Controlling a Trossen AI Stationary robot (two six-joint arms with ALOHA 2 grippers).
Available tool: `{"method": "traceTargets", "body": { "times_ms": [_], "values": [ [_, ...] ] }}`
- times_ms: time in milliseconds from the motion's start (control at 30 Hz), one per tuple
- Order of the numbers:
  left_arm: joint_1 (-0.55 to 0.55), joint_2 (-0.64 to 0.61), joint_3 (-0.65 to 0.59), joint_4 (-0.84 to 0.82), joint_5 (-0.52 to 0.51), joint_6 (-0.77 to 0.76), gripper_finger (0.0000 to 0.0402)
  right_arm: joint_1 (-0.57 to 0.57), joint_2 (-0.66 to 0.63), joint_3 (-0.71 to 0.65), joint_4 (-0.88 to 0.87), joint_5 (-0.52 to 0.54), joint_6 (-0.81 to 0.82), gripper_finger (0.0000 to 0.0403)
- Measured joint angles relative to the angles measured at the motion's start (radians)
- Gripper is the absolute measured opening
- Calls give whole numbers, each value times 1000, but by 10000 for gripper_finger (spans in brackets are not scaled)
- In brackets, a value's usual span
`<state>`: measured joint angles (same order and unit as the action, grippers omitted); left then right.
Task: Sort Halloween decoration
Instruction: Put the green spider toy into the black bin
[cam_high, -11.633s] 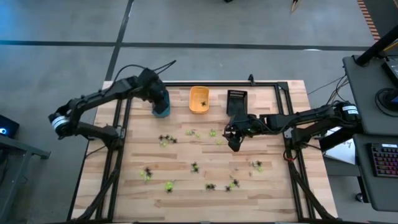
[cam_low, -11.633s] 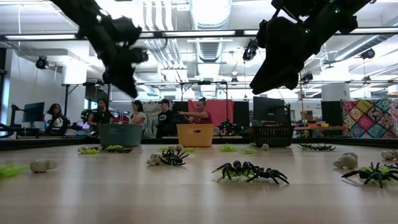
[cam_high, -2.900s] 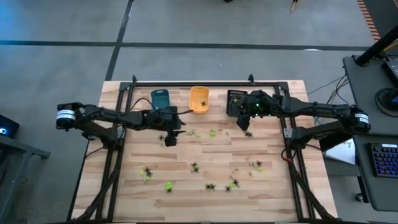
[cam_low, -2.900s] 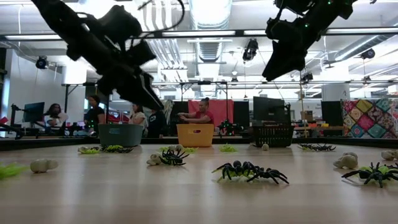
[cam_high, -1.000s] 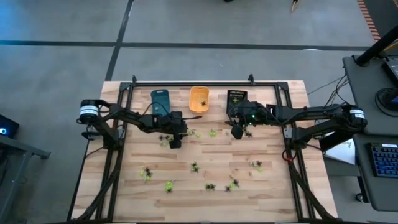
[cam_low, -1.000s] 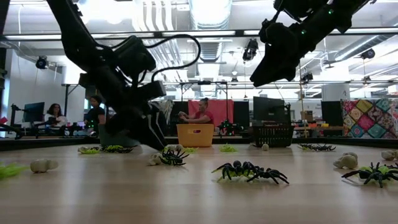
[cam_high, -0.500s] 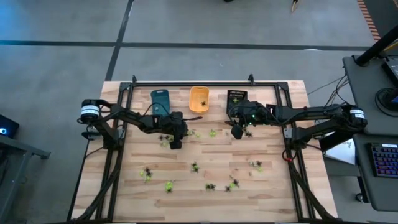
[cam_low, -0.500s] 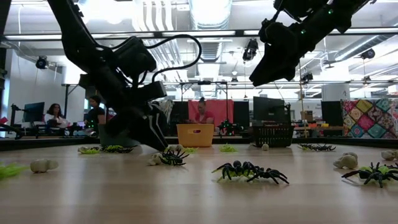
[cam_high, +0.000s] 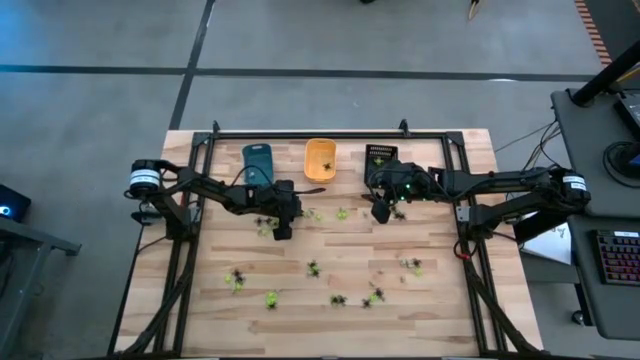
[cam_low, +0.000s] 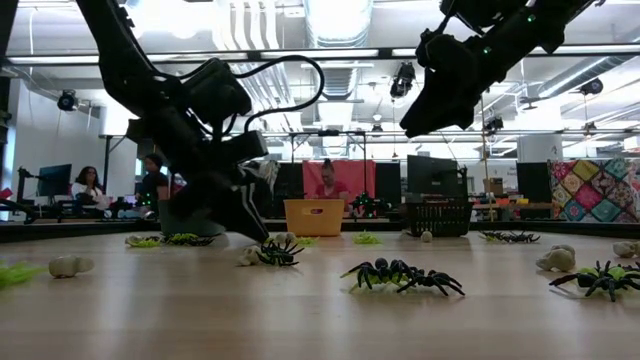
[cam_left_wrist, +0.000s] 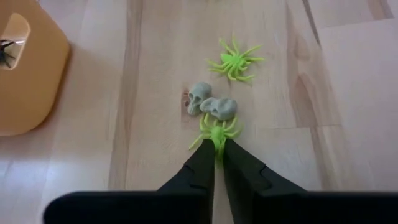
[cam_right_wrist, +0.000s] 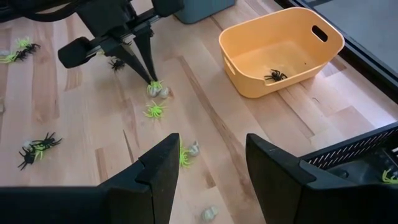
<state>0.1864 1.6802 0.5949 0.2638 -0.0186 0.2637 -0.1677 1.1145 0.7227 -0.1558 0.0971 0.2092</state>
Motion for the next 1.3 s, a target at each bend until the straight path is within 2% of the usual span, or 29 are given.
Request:
{"method": "traceTargets", "body": {
  "times_ms": [1100, 1300],
  "values": [
    [1, -86, -3, -27, 3, -10, 0, 0, 0, 0, 6, 0, 0, 173],
    [1, -112, -3, -27, 3, 14, 0, 0, -1, -13, 56, 0, -13, 173]
  ]
}}
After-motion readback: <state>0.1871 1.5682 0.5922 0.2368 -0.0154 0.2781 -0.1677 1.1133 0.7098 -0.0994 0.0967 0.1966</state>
